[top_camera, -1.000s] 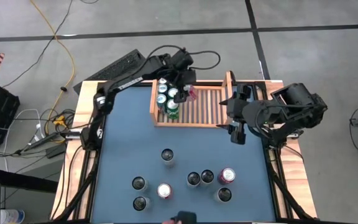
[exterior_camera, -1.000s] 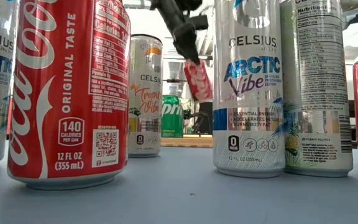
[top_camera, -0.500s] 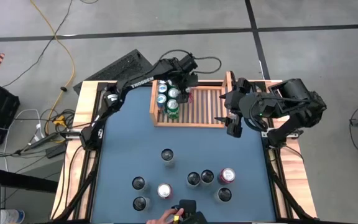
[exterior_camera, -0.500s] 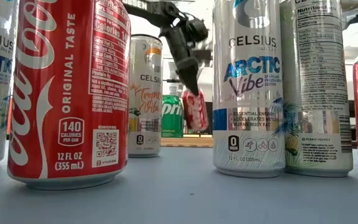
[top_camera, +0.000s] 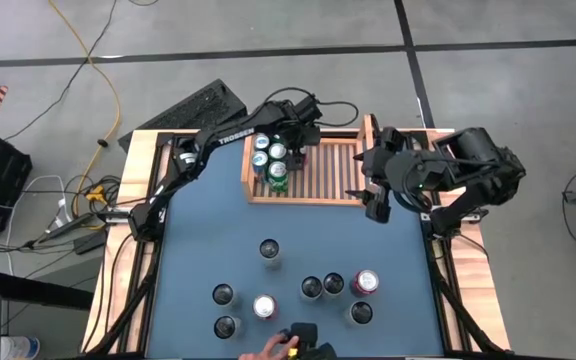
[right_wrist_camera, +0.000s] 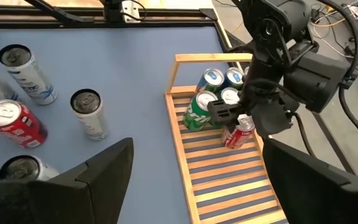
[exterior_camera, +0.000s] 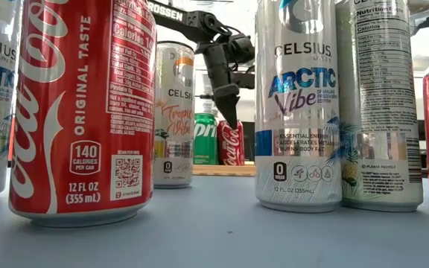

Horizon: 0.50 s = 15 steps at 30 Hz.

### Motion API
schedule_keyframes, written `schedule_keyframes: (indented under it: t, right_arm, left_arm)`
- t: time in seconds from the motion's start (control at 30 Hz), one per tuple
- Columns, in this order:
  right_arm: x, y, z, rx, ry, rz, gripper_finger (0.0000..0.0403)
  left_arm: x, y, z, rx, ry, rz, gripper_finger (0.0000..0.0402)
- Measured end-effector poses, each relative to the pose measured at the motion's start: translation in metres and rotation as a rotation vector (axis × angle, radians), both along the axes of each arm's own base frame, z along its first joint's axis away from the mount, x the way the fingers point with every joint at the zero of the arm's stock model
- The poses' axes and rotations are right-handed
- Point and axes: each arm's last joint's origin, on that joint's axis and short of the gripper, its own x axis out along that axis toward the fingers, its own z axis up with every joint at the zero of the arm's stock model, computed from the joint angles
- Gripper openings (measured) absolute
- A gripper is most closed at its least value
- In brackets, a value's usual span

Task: Place canned beverage on shelf
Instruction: Put the red soda can on the shelf

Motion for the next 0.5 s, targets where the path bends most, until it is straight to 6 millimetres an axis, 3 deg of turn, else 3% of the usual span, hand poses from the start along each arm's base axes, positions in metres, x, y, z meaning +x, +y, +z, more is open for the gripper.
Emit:
schedule_keyframes:
  t: [0.2, 0.5]
  right_arm:
    - [0.000, 0.002, 0.000, 0.006, -0.003, 0.002, 0.0344]
    - [0.000, 0.002, 0.000, 0.006, -0.003, 0.001, 0.0344]
  left_arm:
    - [0.007, -0.009, 0.000, 0.049, 0.003, -0.007, 0.0318]
    - [0.010, -0.013, 0.000, 0.105, 0.019, 0.020, 0.0326]
